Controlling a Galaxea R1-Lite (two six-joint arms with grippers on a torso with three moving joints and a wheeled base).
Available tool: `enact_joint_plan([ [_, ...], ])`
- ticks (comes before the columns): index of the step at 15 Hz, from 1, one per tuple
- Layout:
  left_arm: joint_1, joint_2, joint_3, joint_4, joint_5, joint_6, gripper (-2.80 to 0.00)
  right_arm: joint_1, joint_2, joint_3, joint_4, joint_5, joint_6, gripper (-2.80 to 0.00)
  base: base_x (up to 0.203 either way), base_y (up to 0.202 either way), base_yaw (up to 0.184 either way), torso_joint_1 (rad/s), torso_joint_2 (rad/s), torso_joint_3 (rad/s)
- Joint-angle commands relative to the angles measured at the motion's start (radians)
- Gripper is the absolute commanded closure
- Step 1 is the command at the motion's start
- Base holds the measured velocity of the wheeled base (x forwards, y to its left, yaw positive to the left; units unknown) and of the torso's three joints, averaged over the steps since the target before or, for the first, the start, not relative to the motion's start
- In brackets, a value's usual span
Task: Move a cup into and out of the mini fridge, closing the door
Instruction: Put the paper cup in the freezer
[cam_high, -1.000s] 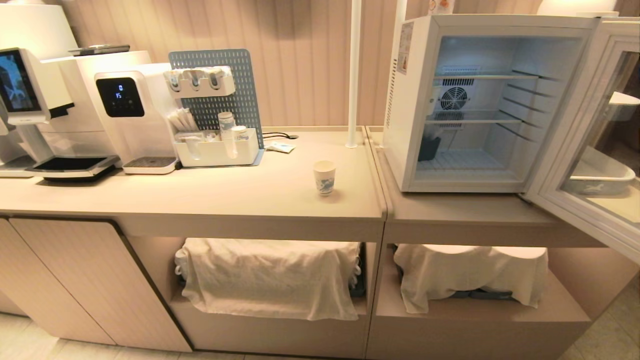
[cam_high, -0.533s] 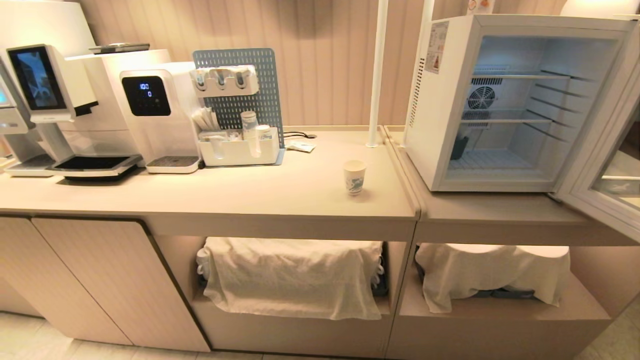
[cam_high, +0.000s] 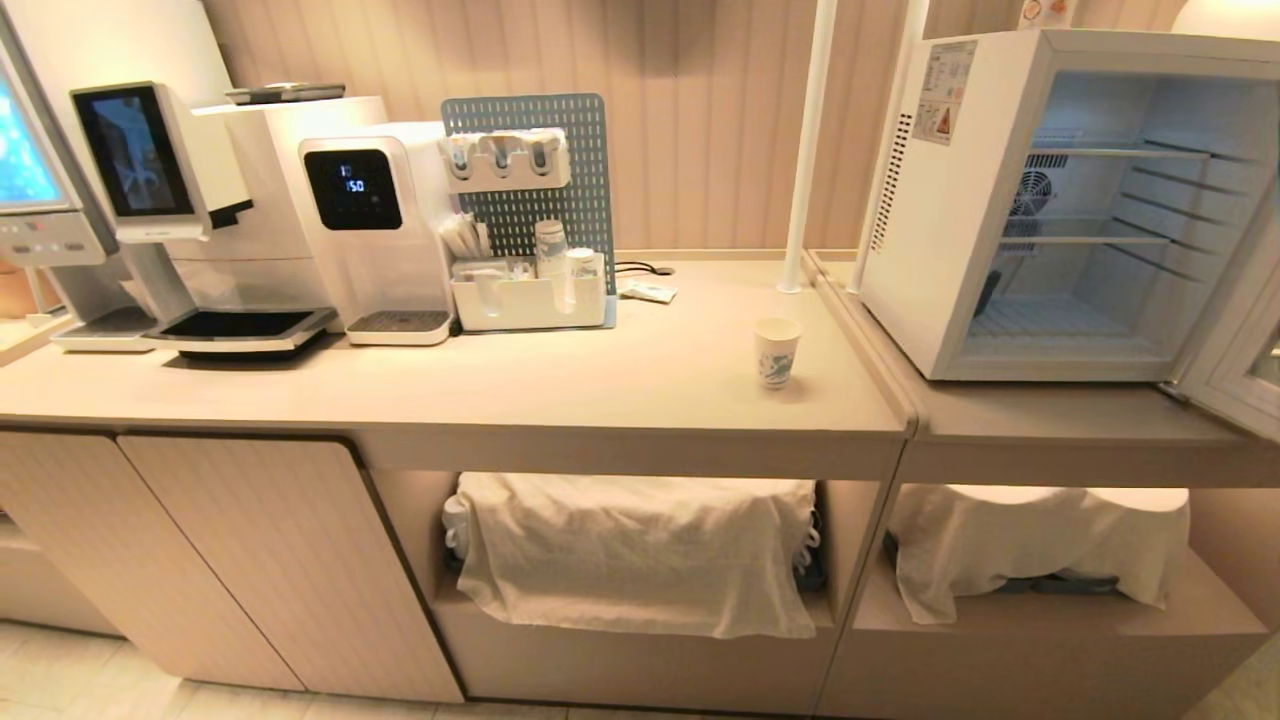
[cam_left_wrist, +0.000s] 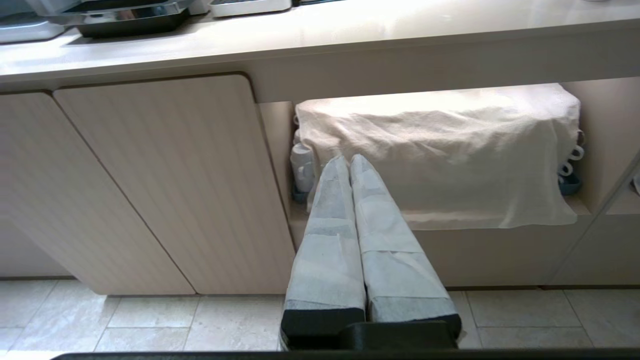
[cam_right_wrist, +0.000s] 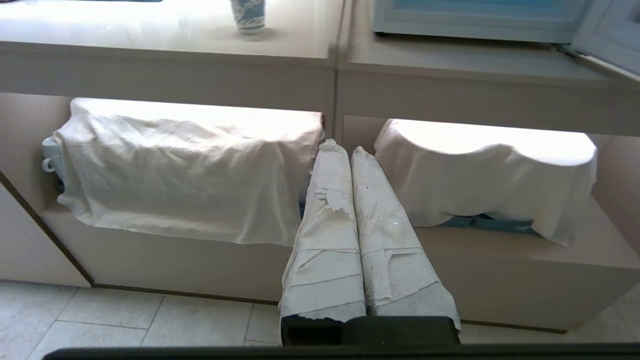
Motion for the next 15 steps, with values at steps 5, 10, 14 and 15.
enact_joint_plan([
  [5, 0.000, 0.001, 0.000, -0.001, -0.001, 0.000, 0.00, 0.001, 0.001, 0.000, 0.000, 0.000, -0.001, 0.00, 0.000, 0.192, 0.000, 0.001, 0.00, 0.003],
  [10, 0.000, 0.001, 0.000, 0.000, 0.001, 0.000, 0.00, 0.000, 0.000, 0.000, 0.000, 0.000, -0.001, 0.00, 0.000, 0.187, 0.000, 0.002, 0.00, 0.001],
  [14, 0.000, 0.001, 0.000, 0.001, 0.001, 0.000, 0.00, 0.000, 0.000, 0.000, 0.000, 0.000, -0.001, 0.00, 0.000, 0.056, 0.002, 0.001, 0.00, 0.001],
  [15, 0.000, 0.001, 0.000, 0.000, -0.001, 0.000, 0.00, 0.000, 0.001, 0.000, 0.000, 0.000, -0.001, 0.00, 0.000, 0.000, 0.000, 0.000, 0.00, 0.000],
])
